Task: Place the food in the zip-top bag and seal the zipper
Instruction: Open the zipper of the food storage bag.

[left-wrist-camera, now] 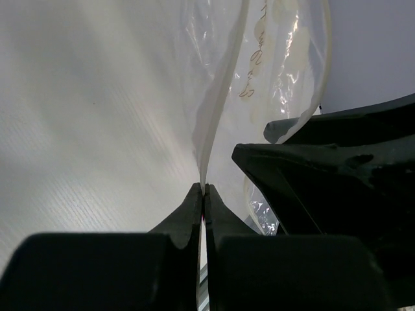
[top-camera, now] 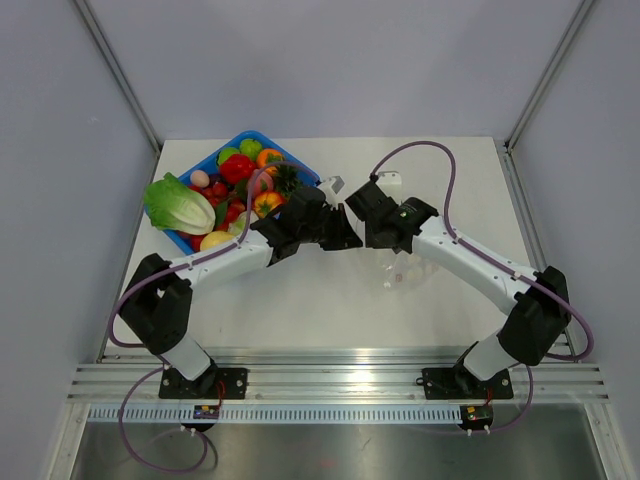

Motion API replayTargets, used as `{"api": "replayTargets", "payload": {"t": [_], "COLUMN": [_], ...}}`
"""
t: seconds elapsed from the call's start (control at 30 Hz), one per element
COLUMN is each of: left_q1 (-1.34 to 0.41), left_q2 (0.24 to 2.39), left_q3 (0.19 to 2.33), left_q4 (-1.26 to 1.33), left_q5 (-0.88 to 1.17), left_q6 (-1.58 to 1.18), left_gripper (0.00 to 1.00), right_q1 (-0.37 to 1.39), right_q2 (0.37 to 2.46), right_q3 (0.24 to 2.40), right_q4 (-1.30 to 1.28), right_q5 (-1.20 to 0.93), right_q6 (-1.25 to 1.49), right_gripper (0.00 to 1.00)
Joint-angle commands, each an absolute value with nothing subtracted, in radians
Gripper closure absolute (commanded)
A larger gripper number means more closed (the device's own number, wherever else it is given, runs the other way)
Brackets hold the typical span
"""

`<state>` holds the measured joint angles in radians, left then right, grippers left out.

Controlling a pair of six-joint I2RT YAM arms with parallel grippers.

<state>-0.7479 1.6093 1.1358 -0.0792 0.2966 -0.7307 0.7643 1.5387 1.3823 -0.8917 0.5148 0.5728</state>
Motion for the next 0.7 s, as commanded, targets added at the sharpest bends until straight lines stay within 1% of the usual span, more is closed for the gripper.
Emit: {"api": "replayTargets", "payload": {"t": [0.0, 0.07, 0.13, 0.17, 0.23, 0.27, 0.37, 0.47, 0.57, 0.6, 0.63, 0.67], "left_q1": [-0.753, -0.753, -0.753, -0.753, -0.753, -0.753, -0.753, -0.753, -0.753, -0.753, -0.753, -0.753], "left_q2": [1.560, 1.562, 1.569, 1.571, 1.578, 1.578, 1.586, 1.585, 1.582, 1.578, 1.578, 1.580], "left_q3": [1.134, 1.135, 1.146, 1.147, 1.149, 1.149, 1.149, 1.149, 1.147, 1.147, 1.149, 1.146], "left_q4": [-0.072, -0.089, -0.104, -0.106, -0.100, -0.097, -0.086, -0.081, -0.083, -0.083, -0.084, -0.086], "left_q5": [0.313, 0.307, 0.296, 0.295, 0.295, 0.302, 0.313, 0.316, 0.314, 0.316, 0.314, 0.314], "left_q6": [-0.721, -0.716, -0.712, -0.713, -0.715, -0.718, -0.727, -0.729, -0.726, -0.726, -0.723, -0.724], "left_gripper": [1.00, 1.00, 1.00, 1.00, 1.00, 1.00, 1.00, 1.00, 1.00, 1.00, 1.00, 1.00], "right_q1": [0.773, 0.773, 0.778, 0.782, 0.804, 0.808, 0.825, 0.841, 0.856, 0.859, 0.861, 0.861], "right_q2": [1.536, 1.525, 1.520, 1.514, 1.516, 1.520, 1.554, 1.594, 1.624, 1.628, 1.623, 1.617], "right_q3": [1.410, 1.414, 1.422, 1.425, 1.436, 1.443, 1.479, 1.506, 1.532, 1.534, 1.531, 1.526], "right_q4": [-0.920, -0.937, -0.952, -0.960, -0.971, -0.977, -1.003, -1.029, -1.078, -1.089, -1.091, -1.091], "right_q5": [0.604, 0.606, 0.603, 0.603, 0.624, 0.629, 0.656, 0.686, 0.738, 0.742, 0.741, 0.736], "right_q6": [0.587, 0.601, 0.612, 0.620, 0.633, 0.635, 0.647, 0.653, 0.680, 0.684, 0.692, 0.695], "right_gripper": [0.60, 0.62, 0.55, 0.37, 0.23, 0.20, 0.20, 0.23, 0.35, 0.38, 0.44, 0.47]}}
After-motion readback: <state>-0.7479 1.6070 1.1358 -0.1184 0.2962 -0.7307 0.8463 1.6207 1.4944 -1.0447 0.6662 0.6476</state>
